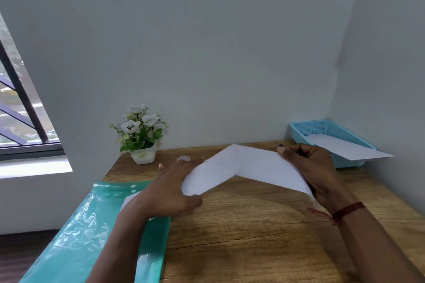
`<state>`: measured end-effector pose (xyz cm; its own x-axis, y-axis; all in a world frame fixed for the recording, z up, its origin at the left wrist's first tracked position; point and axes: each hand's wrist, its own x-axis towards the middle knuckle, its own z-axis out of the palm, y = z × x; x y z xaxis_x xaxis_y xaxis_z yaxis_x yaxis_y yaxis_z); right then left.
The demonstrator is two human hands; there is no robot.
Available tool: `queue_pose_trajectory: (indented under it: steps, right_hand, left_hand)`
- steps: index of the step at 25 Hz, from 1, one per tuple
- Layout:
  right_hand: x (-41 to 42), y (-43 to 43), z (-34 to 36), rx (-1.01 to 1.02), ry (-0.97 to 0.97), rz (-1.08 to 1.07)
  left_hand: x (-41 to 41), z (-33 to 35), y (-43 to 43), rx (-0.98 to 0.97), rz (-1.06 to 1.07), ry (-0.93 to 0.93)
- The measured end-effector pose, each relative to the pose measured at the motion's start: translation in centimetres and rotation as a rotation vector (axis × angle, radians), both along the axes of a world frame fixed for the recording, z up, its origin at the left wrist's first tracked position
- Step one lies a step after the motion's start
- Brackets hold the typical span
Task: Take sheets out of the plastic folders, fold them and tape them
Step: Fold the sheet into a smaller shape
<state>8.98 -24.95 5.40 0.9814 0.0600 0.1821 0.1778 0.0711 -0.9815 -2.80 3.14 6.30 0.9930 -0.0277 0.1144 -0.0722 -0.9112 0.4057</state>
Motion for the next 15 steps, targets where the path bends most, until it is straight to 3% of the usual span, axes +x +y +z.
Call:
queue_pose_trajectory:
  steps: [5,9,15]
  right_hand:
    - [0.9,-1.8,0.4,0.173,0.099,-0.013]
    - [1.4,-2.2,0.2,0.403,0.271,0.2]
    - [0.5,-3.2,0.8,0.409,0.437,0.352]
  left_hand:
    - [-0.6,2.0,-0.4,-0.387,-0.104,0.137]
    - [1.5,1.5,0.9,-0.553,-0.282,0.318]
    - [3.1,3.7,0.6,-0.684,-0.296,0.499]
